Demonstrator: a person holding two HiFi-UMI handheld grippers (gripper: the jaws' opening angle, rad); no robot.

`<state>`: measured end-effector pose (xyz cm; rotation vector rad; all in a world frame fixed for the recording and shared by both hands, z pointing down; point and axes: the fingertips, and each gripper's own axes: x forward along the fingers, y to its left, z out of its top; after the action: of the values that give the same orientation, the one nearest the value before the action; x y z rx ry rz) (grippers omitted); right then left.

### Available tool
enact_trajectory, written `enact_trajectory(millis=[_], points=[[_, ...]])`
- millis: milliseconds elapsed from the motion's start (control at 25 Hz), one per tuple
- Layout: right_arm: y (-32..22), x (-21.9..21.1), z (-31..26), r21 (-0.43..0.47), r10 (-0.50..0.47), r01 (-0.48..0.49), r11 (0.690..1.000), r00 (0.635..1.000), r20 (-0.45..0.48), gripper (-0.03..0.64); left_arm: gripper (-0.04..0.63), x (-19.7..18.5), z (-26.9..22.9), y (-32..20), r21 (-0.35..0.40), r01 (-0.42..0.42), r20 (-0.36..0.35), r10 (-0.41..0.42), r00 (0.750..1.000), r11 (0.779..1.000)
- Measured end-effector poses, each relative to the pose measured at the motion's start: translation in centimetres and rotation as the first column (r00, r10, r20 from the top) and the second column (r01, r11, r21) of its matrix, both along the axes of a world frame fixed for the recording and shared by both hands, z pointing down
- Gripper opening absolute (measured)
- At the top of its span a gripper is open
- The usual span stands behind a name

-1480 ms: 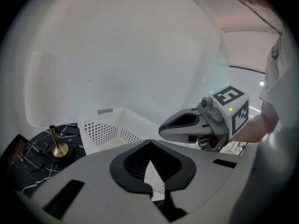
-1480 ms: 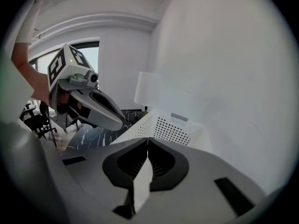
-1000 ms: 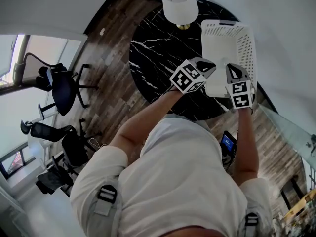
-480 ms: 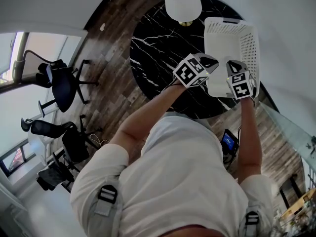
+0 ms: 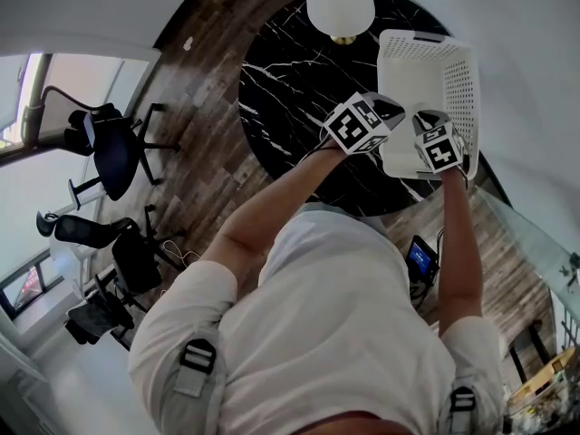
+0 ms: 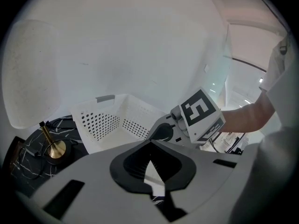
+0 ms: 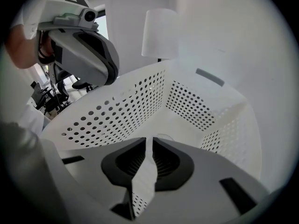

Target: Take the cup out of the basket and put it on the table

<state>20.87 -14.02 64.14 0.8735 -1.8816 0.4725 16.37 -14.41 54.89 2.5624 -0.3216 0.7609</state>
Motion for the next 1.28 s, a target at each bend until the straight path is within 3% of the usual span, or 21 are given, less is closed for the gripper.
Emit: enact_trajectory(millis=[120,680,1280], points=[[0.1,-0.1,0.9,-0.041,-0.019,0.018,0.999,1.0,-0.007,0.069,0.006,0.0,0.3,-0.2,0.003,-0.004,0.013,0.004,1.0,1.0],[0.0,0.0,4.0,-0.132,-0.08,0.072,0.989,0.995,-0.059,0.072,0.006,0.5,1.6,-0.5,-0.019,-0.044,0.088,0.045,0.995,0.999],[-0.2,0.1,4.0,-0.084,-0.131,0.124,0.989,0.988,-0.082,0.026,0.005,0.3,1.8,-0.4,-0.014,-0.03,0.095,0.032,0.995,0.999]])
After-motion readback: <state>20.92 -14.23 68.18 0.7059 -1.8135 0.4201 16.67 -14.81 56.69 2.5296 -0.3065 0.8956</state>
